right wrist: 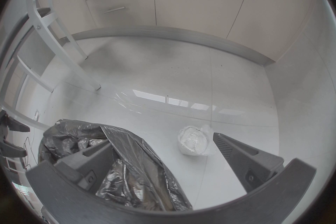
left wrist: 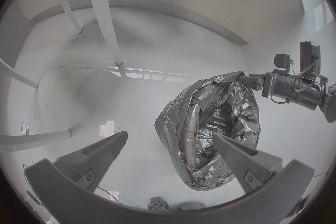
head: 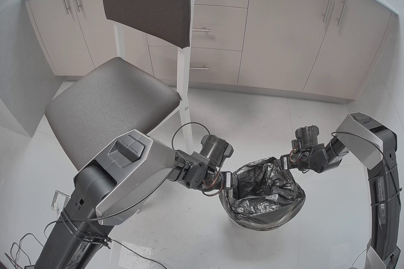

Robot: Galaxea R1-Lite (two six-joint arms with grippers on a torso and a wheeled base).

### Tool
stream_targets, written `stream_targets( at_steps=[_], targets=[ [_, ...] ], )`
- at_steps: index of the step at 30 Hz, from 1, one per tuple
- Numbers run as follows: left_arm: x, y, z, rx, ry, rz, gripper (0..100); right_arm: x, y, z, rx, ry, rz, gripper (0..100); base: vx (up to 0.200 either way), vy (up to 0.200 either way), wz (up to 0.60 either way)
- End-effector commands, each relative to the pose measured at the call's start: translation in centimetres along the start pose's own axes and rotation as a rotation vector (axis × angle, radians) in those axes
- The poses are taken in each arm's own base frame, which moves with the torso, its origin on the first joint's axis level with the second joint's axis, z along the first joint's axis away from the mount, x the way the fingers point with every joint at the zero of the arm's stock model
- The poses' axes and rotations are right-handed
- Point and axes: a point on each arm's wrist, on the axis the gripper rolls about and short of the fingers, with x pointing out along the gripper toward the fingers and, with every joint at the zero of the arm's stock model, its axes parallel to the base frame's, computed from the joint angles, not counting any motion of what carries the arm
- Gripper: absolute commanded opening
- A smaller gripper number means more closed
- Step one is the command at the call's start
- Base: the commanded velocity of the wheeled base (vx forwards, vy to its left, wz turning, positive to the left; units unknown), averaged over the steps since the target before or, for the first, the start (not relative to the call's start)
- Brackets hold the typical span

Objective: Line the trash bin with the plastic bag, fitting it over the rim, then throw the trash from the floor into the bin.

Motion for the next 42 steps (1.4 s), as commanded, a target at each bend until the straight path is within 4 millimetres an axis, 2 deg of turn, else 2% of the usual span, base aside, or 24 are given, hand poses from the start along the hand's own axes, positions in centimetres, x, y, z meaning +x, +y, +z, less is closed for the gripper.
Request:
stream_targets(
  at_steps=[1, 7, 15, 19, 20, 22, 23, 24, 25, 31, 37, 42],
  targets=[
    [0.1, 0.0, -0.1, 0.001, 0.002, 0.002, 100, 0.8, -0.1, -0.7, 0.000, 0.017, -0.011, 100, 0.000, 0.000, 0.00],
    [0.0, 0.0, -0.1, 0.003, 0.002, 0.001, 100, 1.5, -0.8, -0.8, 0.009, 0.017, -0.027, 100, 0.000, 0.000, 0.00],
    [0.1, 0.0, -0.1, 0.003, 0.003, 0.002, 100, 1.3, -1.2, -0.6, 0.016, 0.024, -0.035, 100, 0.000, 0.000, 0.00],
    [0.0, 0.0, -0.1, 0.001, 0.002, 0.001, 100, -1.4, 0.0, 0.5, 0.018, 0.001, -0.009, 100, 0.000, 0.000, 0.00],
    [0.0, 0.0, -0.1, 0.001, 0.002, 0.001, 100, -1.4, 0.0, 0.5, 0.018, 0.001, -0.009, 100, 0.000, 0.000, 0.00],
    [0.0, 0.0, -0.1, 0.001, 0.002, 0.001, 100, -4.1, 1.8, 0.7, 0.014, 0.006, 0.035, 100, 0.000, 0.000, 0.00],
    [0.0, 0.0, -0.1, 0.001, 0.002, 0.001, 100, -4.1, 1.8, 0.7, 0.014, 0.006, 0.035, 100, 0.000, 0.000, 0.00],
    [0.0, 0.0, -0.1, 0.001, 0.002, 0.001, 100, -5.6, 2.8, -0.2, 0.001, 0.026, 0.063, 100, 0.000, 0.000, 0.00],
    [0.0, 0.0, -0.1, 0.001, 0.002, 0.001, 100, -5.9, 3.2, -0.7, -0.008, 0.029, 0.075, 100, 0.000, 0.000, 0.00],
    [0.0, 0.0, -0.1, 0.001, 0.002, 0.001, 100, -5.5, 3.9, -3.6, -0.024, 0.041, 0.085, 100, 0.000, 0.000, 0.00],
    [0.0, 0.0, -0.1, 0.001, 0.002, 0.001, 100, -5.5, 3.6, -3.9, -0.012, 0.046, 0.080, 100, 0.000, 0.000, 0.00],
    [0.0, 0.0, -0.1, 0.001, 0.002, 0.001, 100, -6.2, 3.8, -4.8, -0.023, 0.084, 0.086, 100, 0.000, 0.000, 0.00]
  ],
)
